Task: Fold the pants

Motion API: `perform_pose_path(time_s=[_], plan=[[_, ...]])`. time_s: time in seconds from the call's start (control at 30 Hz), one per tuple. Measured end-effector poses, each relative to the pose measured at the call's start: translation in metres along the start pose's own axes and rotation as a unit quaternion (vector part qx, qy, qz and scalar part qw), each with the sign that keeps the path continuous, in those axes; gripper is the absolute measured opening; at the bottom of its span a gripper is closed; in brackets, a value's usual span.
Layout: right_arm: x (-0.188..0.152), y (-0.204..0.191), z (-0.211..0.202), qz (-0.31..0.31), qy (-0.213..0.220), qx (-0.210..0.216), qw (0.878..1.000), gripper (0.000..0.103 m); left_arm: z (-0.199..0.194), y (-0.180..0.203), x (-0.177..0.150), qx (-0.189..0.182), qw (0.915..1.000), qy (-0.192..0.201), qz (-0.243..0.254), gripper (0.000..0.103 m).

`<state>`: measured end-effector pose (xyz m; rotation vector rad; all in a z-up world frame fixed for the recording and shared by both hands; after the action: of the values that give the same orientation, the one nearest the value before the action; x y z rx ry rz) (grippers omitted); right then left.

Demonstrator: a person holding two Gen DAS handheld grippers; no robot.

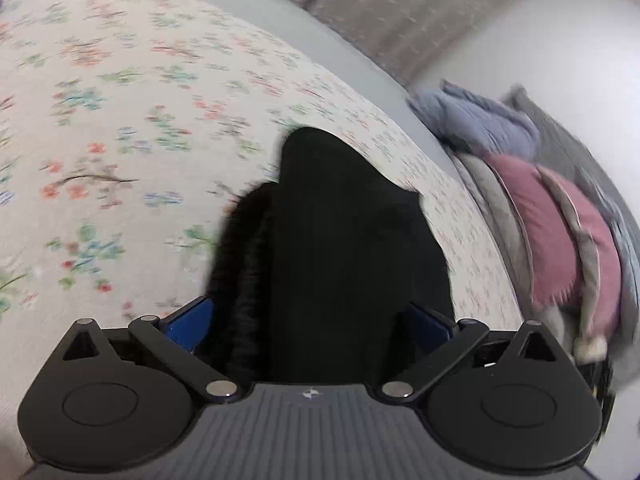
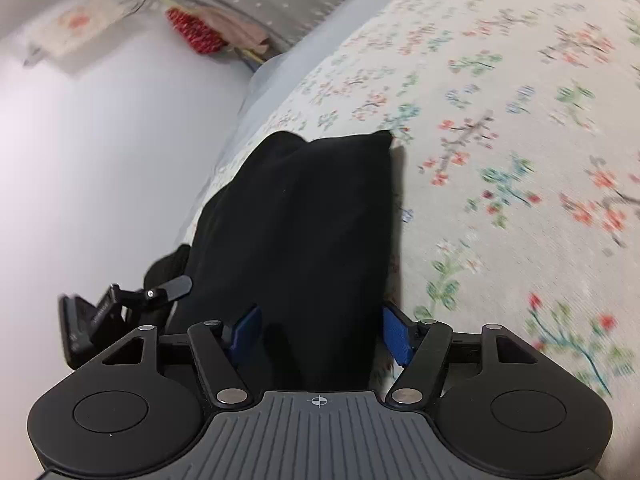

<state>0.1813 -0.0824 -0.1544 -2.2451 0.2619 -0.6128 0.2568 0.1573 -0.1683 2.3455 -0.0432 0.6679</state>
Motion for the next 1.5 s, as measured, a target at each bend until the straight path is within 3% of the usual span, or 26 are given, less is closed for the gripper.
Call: perform_pose_path(time_s=[0.03,0.17,0.23,0.3,0.33,0.47,0.63,0.73,0.83,0.93,0.97,1.0,1.03,1.13,1.3,1.5], plan=[[0.000,-0.003,0.003,-0.009,0.001,-0.001,1.000,0.070,0.004,0.003,-0.001,-0.010,0.9999,-0.007,0.009,0.103],[0.001,-0.015,0.016,-0.055,0.002,-0.011,0.998,0.069,0.018,0.013,-0.003,0.020,0.9986,-0.016,0.047,0.103],[0.001,-0.023,0.016,-0.089,-0.001,-0.027,0.996,0.056,0.021,0.017,-0.003,0.031,0.9980,-0.009,0.055,0.103],[0.006,-0.029,0.013,-0.099,0.002,-0.028,0.995,0.031,0.023,0.020,0.000,0.028,0.9980,-0.002,0.056,0.087],[0.010,-0.030,0.011,-0.104,0.004,-0.027,0.994,0.028,0.026,0.020,0.002,0.025,0.9984,0.002,0.051,0.084],[0.025,-0.047,-0.002,-0.165,0.034,-0.039,0.985,0.025,0.025,0.034,0.007,0.011,0.9990,0.019,0.037,0.070],[0.058,-0.055,-0.034,-0.190,0.066,-0.036,0.979,0.025,0.023,0.066,0.016,-0.038,0.9958,0.080,0.021,0.068],[0.087,-0.048,-0.053,-0.188,0.077,-0.031,0.979,0.025,0.034,0.086,0.021,-0.045,0.9938,0.101,0.012,0.068],[0.106,-0.024,-0.053,-0.172,0.076,-0.043,0.981,0.026,0.063,0.098,0.026,-0.028,0.9953,0.092,0.012,0.068],[0.112,0.016,-0.031,-0.137,0.054,-0.078,0.986,0.032,0.107,0.095,0.026,0.014,0.9980,0.061,0.009,0.069],[0.112,0.034,-0.019,-0.118,0.037,-0.109,0.986,0.041,0.116,0.092,0.023,0.031,0.9973,0.064,0.017,0.074],[0.111,0.049,-0.015,-0.105,0.031,-0.131,0.985,0.058,0.120,0.091,0.021,0.038,0.9959,0.076,0.030,0.077],[0.110,0.058,-0.015,-0.099,0.042,-0.116,0.987,0.060,0.121,0.089,0.021,0.036,0.9955,0.080,0.037,0.078],[0.113,0.059,-0.017,-0.082,0.050,-0.115,0.989,0.061,0.117,0.084,0.027,0.026,0.9974,0.064,0.021,0.078],[0.114,0.050,-0.024,-0.083,0.058,-0.178,0.979,0.071,0.109,0.085,0.033,0.030,0.9977,0.058,0.014,0.080],[0.108,0.032,-0.054,-0.116,0.089,-0.223,0.964,0.071,0.070,0.095,0.044,0.059,0.9912,0.118,0.010,0.080]])
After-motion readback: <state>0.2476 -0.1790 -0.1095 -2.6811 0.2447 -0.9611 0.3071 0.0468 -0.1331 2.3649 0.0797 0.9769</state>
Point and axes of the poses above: each gripper's, at about its wrist camera, not at the fingertips, and z roughly the way its jaws point, y to its right, x to its top, the point moved 3 cm from there along z, roughly the way its jaws point, and after that the axes turned 3 degrees about -y, right-handed, at the moved point
